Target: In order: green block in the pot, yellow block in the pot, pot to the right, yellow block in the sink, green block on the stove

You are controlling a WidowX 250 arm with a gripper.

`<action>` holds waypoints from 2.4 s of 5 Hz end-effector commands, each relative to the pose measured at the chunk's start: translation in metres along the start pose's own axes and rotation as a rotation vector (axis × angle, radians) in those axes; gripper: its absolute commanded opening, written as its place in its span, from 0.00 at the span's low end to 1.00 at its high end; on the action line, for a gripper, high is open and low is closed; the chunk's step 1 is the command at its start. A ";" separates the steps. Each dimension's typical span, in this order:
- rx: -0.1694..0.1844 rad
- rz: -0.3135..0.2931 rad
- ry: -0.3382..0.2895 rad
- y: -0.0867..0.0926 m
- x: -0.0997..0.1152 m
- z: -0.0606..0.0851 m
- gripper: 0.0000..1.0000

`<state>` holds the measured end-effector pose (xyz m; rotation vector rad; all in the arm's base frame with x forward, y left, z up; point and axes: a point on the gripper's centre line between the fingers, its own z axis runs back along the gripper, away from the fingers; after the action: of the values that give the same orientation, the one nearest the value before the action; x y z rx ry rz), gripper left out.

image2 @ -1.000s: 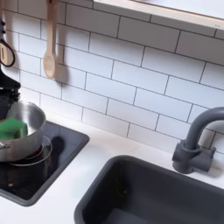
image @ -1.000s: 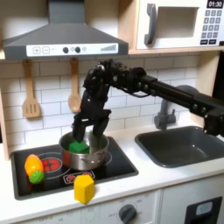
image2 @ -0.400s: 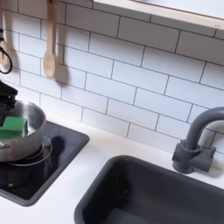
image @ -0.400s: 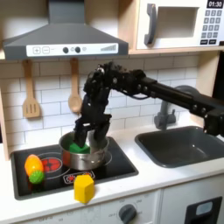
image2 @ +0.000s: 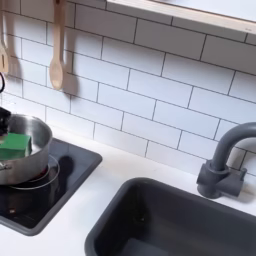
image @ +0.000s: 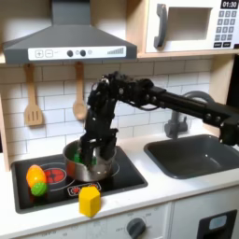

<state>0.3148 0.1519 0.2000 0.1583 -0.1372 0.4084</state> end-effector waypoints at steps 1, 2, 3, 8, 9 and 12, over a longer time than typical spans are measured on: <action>0.000 0.004 0.022 -0.002 -0.010 -0.003 1.00; -0.001 0.016 0.023 -0.001 -0.009 -0.004 1.00; -0.002 0.024 0.026 -0.002 -0.009 -0.003 1.00; -0.024 0.039 0.063 0.018 -0.045 0.021 1.00; -0.026 0.057 0.060 0.023 -0.053 0.025 1.00; -0.042 0.111 0.089 0.037 -0.058 0.009 1.00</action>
<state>0.2447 0.1604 0.2076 0.0957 -0.0807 0.5237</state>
